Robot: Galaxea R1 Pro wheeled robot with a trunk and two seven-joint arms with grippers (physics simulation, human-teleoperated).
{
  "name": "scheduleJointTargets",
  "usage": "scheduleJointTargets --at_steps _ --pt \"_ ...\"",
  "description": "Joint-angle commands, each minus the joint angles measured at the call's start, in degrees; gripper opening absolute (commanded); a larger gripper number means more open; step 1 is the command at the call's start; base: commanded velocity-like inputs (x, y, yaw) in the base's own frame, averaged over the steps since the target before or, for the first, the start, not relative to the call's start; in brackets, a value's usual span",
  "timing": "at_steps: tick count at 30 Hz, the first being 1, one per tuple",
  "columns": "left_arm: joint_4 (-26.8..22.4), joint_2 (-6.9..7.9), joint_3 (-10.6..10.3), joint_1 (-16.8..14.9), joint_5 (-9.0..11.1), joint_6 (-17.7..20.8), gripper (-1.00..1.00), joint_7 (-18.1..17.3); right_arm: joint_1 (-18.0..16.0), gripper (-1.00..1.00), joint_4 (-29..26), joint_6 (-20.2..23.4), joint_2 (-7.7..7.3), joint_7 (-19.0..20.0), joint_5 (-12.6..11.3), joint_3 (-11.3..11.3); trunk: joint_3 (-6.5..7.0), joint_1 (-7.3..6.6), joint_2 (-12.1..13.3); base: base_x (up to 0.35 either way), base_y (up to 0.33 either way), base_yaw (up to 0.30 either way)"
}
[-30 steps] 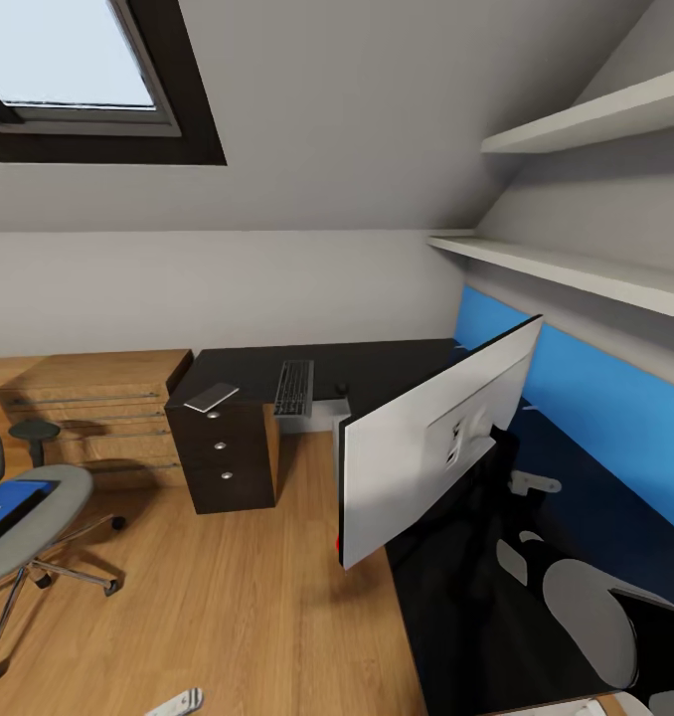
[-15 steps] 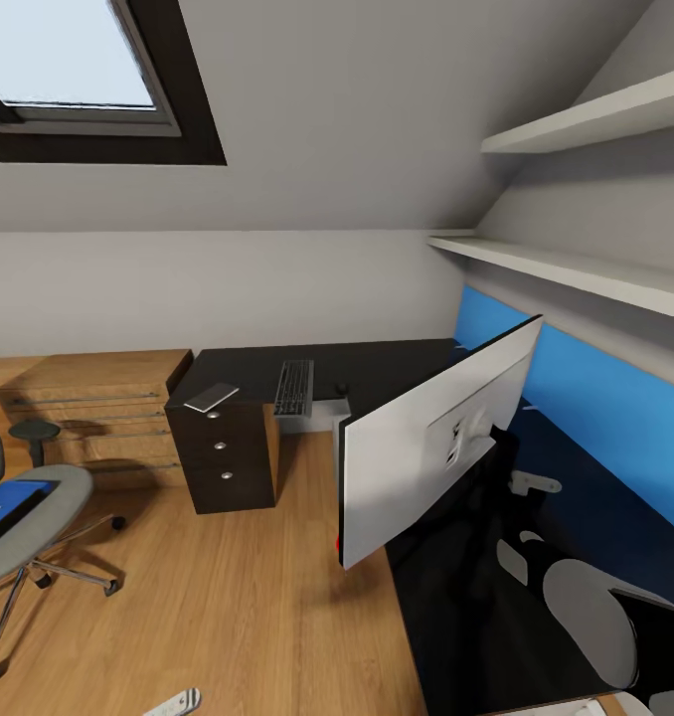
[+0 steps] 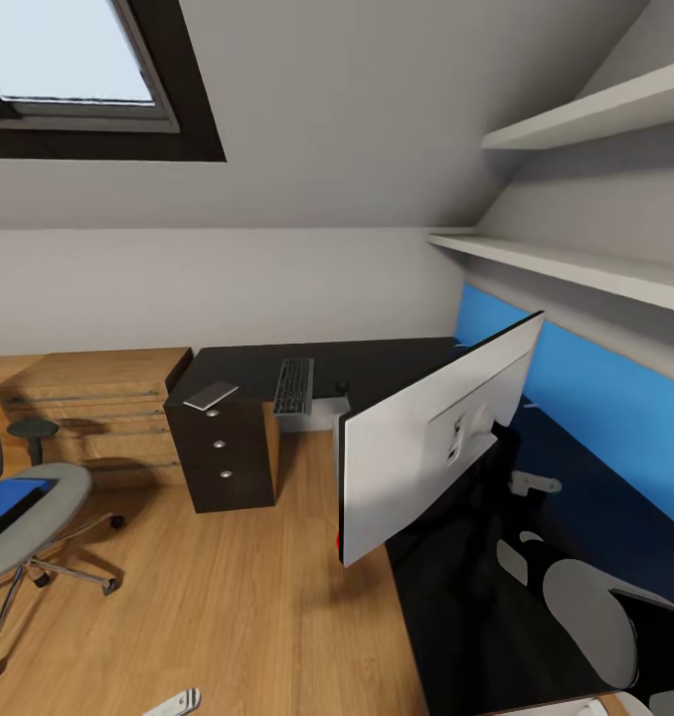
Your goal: In the bedroom, organize the workspace by keeping the computer under the desk, ensuring the monitor is on the desk, placing the keyboard on the desk next to the monitor, placing the mouse on the desk next to the keyboard, moving the folder from the swivel chair onto the desk next to the mouse, stacking the notebook on top of the folder with the pen on top of the notebook, and positioning the swivel chair next to the desk.
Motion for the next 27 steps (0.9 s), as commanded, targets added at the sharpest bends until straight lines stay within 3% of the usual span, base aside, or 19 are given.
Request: scheduleJointTargets --at_steps 1,15,27 --pt "-0.16 -0.04 0.06 0.01 0.61 0.35 1.00 0.29 -0.06 1.00 0.15 -0.13 0.03 -0.33 0.61 -0.27 -0.25 0.24 -0.47 0.000 0.000 0.000" --pt "-0.16 -0.04 0.06 0.01 0.60 0.43 1.00 0.33 -0.06 1.00 0.29 -0.13 0.04 -0.33 0.65 -0.27 -2.76 3.31 -6.08 0.000 0.000 0.000" --pt "-0.16 -0.04 0.02 0.01 0.54 0.44 1.00 0.29 -0.06 1.00 0.29 -0.13 0.30 -0.25 0.65 -0.27 -2.76 3.31 -6.08 0.000 0.000 0.000"
